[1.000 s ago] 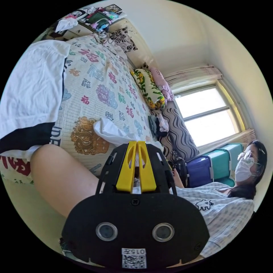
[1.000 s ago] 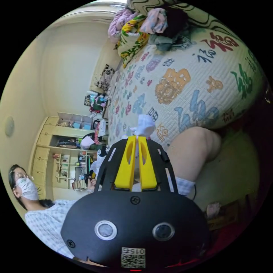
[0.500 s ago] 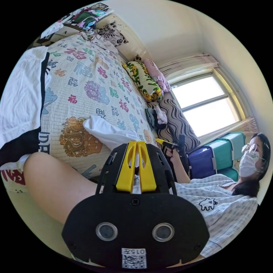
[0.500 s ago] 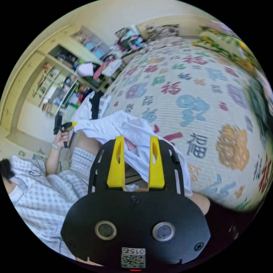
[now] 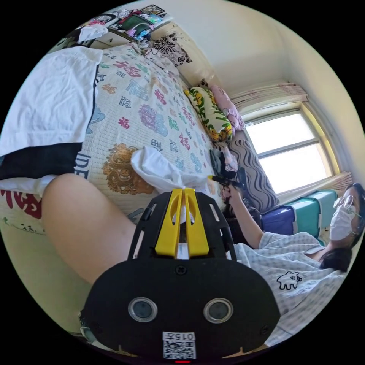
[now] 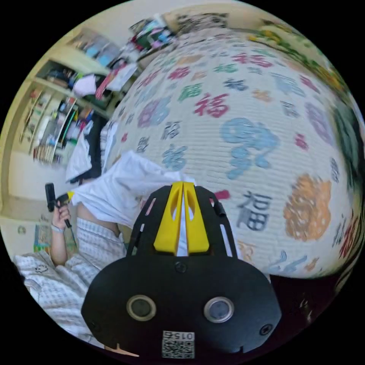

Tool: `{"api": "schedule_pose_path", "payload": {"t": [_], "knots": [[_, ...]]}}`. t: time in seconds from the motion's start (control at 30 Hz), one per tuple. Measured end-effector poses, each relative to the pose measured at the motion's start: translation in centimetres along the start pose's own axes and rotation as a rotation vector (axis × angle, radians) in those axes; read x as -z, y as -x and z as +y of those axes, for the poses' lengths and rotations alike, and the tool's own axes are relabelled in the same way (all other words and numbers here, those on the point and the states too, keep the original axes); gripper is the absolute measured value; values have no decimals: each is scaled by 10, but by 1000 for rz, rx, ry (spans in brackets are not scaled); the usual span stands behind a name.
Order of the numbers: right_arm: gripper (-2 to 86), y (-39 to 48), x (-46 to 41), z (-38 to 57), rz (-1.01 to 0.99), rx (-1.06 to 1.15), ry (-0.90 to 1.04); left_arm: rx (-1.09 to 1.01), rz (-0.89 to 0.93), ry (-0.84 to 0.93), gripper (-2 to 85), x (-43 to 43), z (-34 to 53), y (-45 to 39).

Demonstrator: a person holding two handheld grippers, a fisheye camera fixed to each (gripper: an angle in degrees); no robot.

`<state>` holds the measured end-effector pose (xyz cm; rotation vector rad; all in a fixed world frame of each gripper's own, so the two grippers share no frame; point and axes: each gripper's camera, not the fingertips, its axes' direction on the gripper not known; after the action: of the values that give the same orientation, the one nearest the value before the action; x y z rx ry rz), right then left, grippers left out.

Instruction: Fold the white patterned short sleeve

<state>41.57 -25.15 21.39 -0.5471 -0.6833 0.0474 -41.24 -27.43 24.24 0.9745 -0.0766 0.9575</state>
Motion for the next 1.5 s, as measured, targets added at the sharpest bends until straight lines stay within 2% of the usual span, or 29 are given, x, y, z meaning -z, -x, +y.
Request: {"api": "schedule_pose_path", "payload": {"t": [0.1,0.2,0.33,0.4,0.47,0.57,0.63,0.8,0.9,1.03,1.17,1.3,1.37,1.5], "knots": [[-6,-68,11,41,108,-176,-10,12,-19,26,-6,-18,-2,4],[-5,-119,1,84,54,-334,-13,38,-110,62,0,-40,-5,5],[2,-138,-5,115,60,-388,-81,2,-262,116,27,-61,-8,-8],[17,-126,-10,114,-52,-258,-139,-48,-386,110,48,-66,-10,-25],[41,-106,-19,100,-105,-125,-139,-112,-436,79,54,-70,-14,-41],[64,-64,-47,67,-134,84,-90,-221,-356,81,64,-94,-26,-60],[70,-40,-72,45,-136,184,-49,-272,-297,143,77,-125,-35,-67],[65,14,-165,-4,50,394,164,-327,-379,389,93,-235,-50,-50],[63,29,-200,-12,114,460,227,-342,-402,472,95,-274,-55,-37],[64,27,-224,-19,94,456,232,-335,-396,529,93,-307,-58,-19],[52,14,-250,-29,-34,406,265,-309,-320,561,79,-341,-62,-5],[9,10,-270,-35,-92,378,274,-313,-352,626,18,-368,-66,2],[6,12,-270,-35,-128,389,260,-306,-355,567,9,-355,-69,1],[16,18,-266,-36,-181,472,206,-236,-359,304,-1,-290,-70,6]]}}
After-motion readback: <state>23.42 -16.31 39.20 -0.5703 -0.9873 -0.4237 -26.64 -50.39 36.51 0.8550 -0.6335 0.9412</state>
